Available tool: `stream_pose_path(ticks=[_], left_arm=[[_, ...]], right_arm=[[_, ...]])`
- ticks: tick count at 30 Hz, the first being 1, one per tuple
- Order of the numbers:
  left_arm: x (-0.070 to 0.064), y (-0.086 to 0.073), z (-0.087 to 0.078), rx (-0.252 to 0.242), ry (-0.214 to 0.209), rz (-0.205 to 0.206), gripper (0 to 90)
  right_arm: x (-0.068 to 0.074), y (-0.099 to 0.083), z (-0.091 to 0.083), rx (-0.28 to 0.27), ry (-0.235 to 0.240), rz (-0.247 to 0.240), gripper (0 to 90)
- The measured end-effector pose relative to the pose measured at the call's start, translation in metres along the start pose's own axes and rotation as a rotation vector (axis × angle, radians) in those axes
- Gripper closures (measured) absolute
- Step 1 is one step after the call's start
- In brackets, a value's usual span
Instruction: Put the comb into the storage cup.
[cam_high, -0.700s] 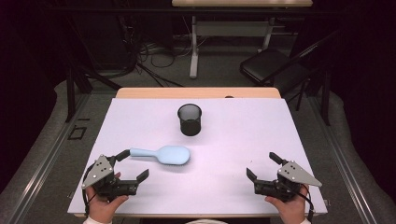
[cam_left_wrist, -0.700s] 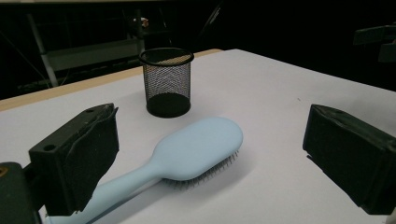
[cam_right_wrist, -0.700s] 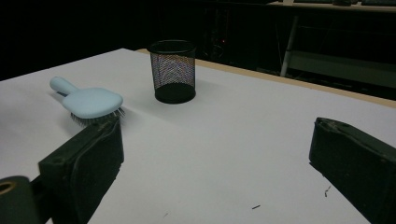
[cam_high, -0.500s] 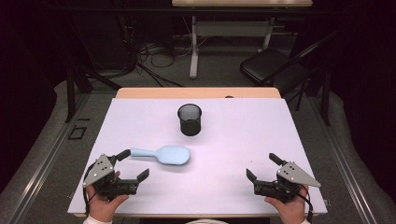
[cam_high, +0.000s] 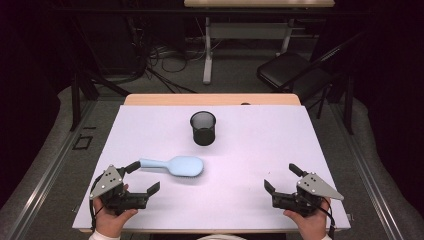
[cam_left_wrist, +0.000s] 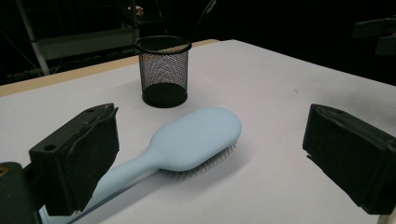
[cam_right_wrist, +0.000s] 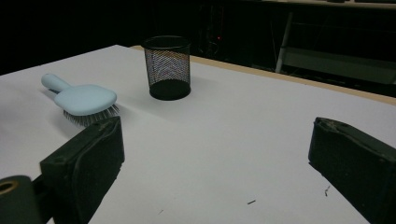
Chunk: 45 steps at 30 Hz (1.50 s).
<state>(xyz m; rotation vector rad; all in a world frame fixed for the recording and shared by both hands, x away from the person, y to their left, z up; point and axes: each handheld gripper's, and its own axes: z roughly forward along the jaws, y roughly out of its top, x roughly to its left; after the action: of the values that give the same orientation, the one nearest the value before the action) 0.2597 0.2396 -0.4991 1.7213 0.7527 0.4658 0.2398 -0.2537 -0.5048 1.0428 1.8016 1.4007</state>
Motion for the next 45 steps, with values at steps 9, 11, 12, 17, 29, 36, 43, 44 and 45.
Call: stream_pose_path(ticks=[9, 11, 12, 17, 29, 36, 43, 44, 45], left_arm=[[0.004, -0.001, -0.001, 0.024, -0.011, -0.023, 3.8], [0.004, -0.001, -0.001, 0.031, -0.016, -0.028, 3.7], [0.004, -0.001, -0.001, 0.031, -0.016, -0.028, 3.7], [0.003, 0.000, -0.001, 0.033, -0.017, -0.038, 3.7], [0.009, -0.003, 0.000, 0.088, 0.001, -0.077, 3.8], [0.009, -0.003, 0.000, 0.106, 0.010, -0.092, 3.8], [0.011, 0.000, -0.001, 0.135, 0.043, -0.094, 5.9], [0.011, 0.000, -0.001, 0.135, 0.043, -0.094, 6.5], [0.012, 0.001, -0.001, 0.137, 0.046, -0.095, 6.5]], right_arm=[[0.003, -0.001, 0.004, 0.024, -0.012, -0.043, 3.1], [0.004, -0.001, 0.004, 0.026, -0.014, -0.057, 4.0], [0.004, -0.001, 0.004, 0.028, -0.012, -0.060, 4.5], [0.004, -0.002, 0.002, 0.042, -0.007, -0.057, 4.9], [0.002, -0.004, 0.009, 0.062, 0.002, -0.050, 6.5], [0.001, -0.005, 0.012, 0.070, 0.004, -0.049, 7.5], [0.001, -0.006, 0.014, 0.076, 0.013, -0.044, 8.7], [0.001, -0.006, 0.014, 0.076, 0.013, -0.044, 8.7], [0.001, -0.006, 0.014, 0.076, 0.013, -0.046, 9.0]])
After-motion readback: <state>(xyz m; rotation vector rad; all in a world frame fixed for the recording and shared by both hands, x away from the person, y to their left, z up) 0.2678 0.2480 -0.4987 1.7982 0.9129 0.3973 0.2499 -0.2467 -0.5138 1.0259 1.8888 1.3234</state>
